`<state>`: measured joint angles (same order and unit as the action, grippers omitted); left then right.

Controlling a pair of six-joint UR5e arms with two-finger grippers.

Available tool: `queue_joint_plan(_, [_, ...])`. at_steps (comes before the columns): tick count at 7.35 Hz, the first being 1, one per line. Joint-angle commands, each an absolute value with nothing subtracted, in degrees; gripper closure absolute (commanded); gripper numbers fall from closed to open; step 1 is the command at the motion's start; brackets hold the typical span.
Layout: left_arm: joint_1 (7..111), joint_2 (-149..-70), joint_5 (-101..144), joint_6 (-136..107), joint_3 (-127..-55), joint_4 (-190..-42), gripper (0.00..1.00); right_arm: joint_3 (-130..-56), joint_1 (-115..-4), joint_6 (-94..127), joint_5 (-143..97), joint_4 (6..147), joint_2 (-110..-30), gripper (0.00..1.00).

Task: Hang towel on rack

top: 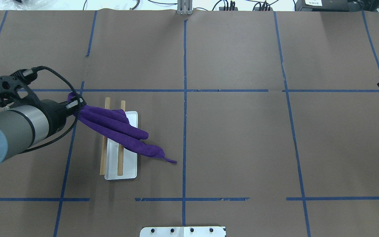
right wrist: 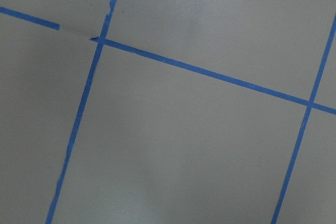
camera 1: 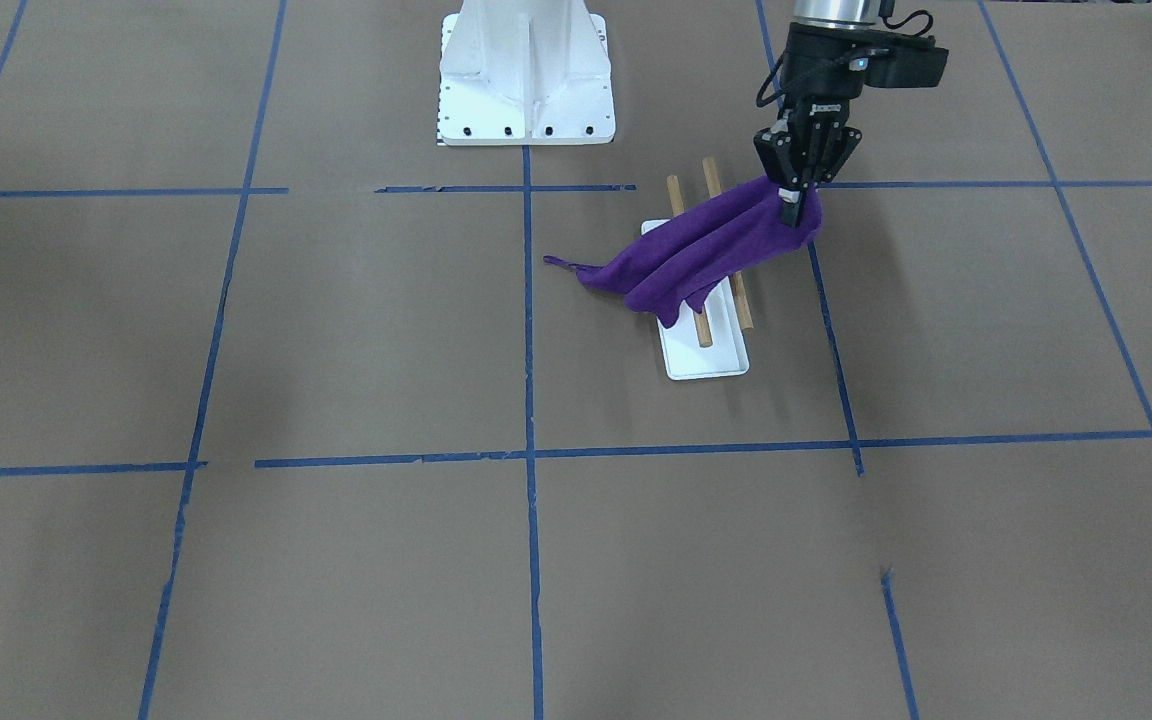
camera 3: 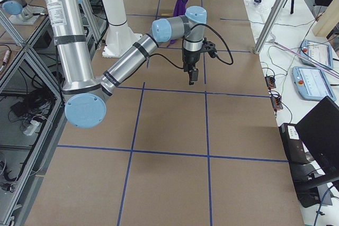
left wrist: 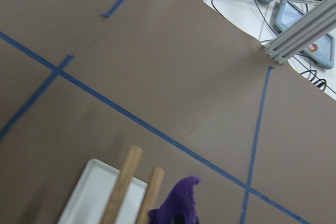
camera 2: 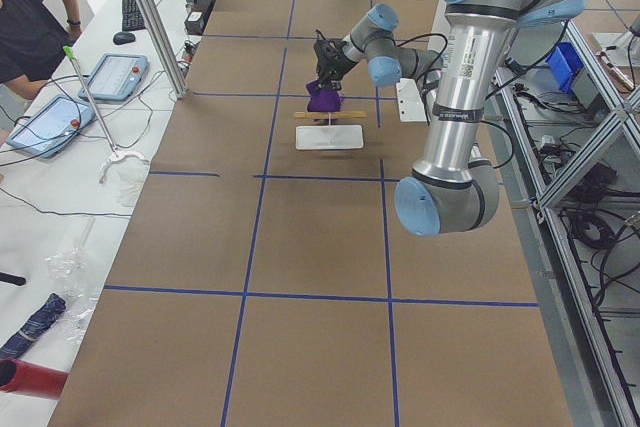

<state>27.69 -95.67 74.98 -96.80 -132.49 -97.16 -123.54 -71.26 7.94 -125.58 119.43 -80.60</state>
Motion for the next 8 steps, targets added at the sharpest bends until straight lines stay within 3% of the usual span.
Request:
queue_joint_plan(1, [28.7,-90.0,73.2,-93.6,-132.4,-97.5,1.00,-122.7,-72.0,7.7,-126.5,119.2,-80.8,0.00])
queue_joint_plan(3, [28.5,-89.5,72.7,-93.4,-131.4,-97.6,1.00,-122.3,-72.2,7.6,-126.5,118.9,-80.1,0.00])
queue_joint_plan(4, [28.0,-89.5,72.7,-93.0,-130.1,-97.6,0.40,-121.9,-72.2,7.9,-126.3,118.2,-80.2,0.00])
queue_joint_plan(5, [27.9,-89.5,72.7,-90.8,-129.5,-97.5,0.00,-121.8,-72.5,7.9,-126.0,118.0,-80.1,0.00])
queue_joint_plan(8, [29.2,-88.7,73.6,-77.7,-129.5,-97.6,0.00,-114.8,-73.6,8.0,-126.6,111.1,-80.9,0.00])
